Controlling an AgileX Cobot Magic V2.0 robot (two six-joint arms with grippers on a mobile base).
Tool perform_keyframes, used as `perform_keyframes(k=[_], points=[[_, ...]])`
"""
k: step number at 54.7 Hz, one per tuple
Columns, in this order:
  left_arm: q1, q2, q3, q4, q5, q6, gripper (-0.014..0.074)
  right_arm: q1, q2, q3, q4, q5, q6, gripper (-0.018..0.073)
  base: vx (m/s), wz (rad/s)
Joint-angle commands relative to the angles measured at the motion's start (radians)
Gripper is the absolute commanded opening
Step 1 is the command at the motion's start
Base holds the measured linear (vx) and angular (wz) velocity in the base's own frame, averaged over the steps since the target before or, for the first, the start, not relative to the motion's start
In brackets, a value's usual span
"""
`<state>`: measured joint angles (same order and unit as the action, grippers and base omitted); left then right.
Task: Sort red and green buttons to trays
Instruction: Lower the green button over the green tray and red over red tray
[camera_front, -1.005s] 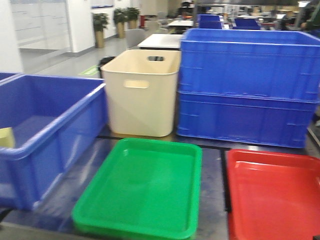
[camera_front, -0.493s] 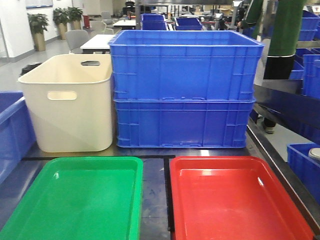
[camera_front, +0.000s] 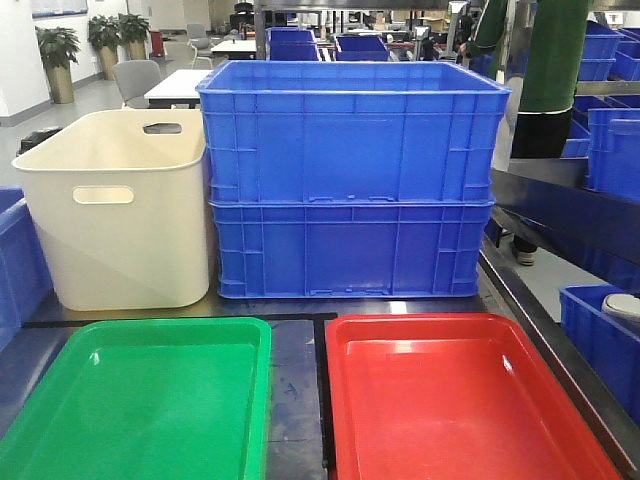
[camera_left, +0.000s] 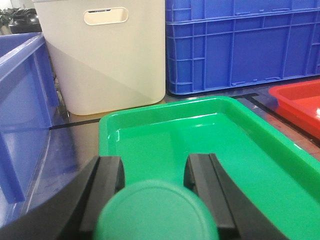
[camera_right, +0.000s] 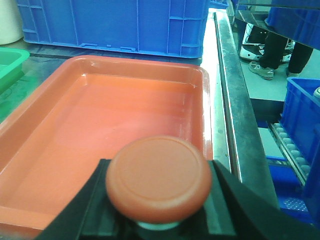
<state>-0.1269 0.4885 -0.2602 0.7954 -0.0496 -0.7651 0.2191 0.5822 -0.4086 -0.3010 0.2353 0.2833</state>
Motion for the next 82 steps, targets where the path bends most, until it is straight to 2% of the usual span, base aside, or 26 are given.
perform_keyframes(k=[1,12,32,36,42,46,50,57,64,73,77,82], points=[[-0.004,0.006,-0.028,-0.008,-0.061,-0.009,0.0000,-0.001,-0.002,-0.031,-0.031,-0.101,-0.010,-0.0008,0.00,0.00],[-0.004,0.006,-0.028,-0.008,-0.063,-0.009,0.0000,-0.001,-0.002,-0.031,-0.030,-0.110,-0.010,-0.0008,0.00,0.00],[-0.004,0.025,-0.023,-0.005,-0.066,-0.007,0.0000,-0.001,0.001,-0.031,-0.046,-0.248,-0.010,-0.0008,0.00,0.00],[-0.004,0.048,-0.025,-0.013,-0.091,-0.011,0.0000,-0.001,0.010,-0.031,-0.045,-0.304,-0.009,-0.0008,0.00,0.00],[-0.004,0.111,-0.038,-0.016,-0.225,-0.010,0.0000,-0.001,0.068,-0.031,-0.045,-0.435,-0.003,-0.0008,0.00,0.00],[-0.004,0.184,-0.080,-0.017,-0.292,-0.010,0.0000,-0.001,0.150,-0.032,-0.045,-0.559,-0.005,-0.0008,0.00,0.00],[-0.004,0.269,-0.144,-0.017,-0.307,-0.010,0.0000,-0.001,0.262,-0.045,-0.045,-0.680,-0.005,-0.0008,0.00,0.00],[-0.004,0.486,-0.298,-0.016,-0.315,-0.007,0.0000,-0.001,0.487,-0.129,-0.060,-0.798,-0.005,-0.0008,0.00,0.00],[-0.004,0.719,-0.407,-0.015,-0.418,-0.006,0.0000,-0.001,0.706,-0.237,-0.072,-0.847,-0.005,-0.0008,0.00,0.00],[-0.004,0.967,-0.497,-0.015,-0.604,0.018,0.0002,-0.001,0.914,-0.325,-0.169,-0.916,-0.005,-0.0006,0.00,0.00],[-0.004,1.055,-0.528,-0.016,-0.622,0.051,0.0007,-0.001,0.972,-0.337,-0.186,-0.929,-0.005,-0.0002,0.00,0.00],[-0.004,1.131,-0.554,-0.016,-0.622,0.055,0.0031,-0.001,1.024,-0.338,-0.183,-0.929,-0.006,0.0013,0.00,0.00]])
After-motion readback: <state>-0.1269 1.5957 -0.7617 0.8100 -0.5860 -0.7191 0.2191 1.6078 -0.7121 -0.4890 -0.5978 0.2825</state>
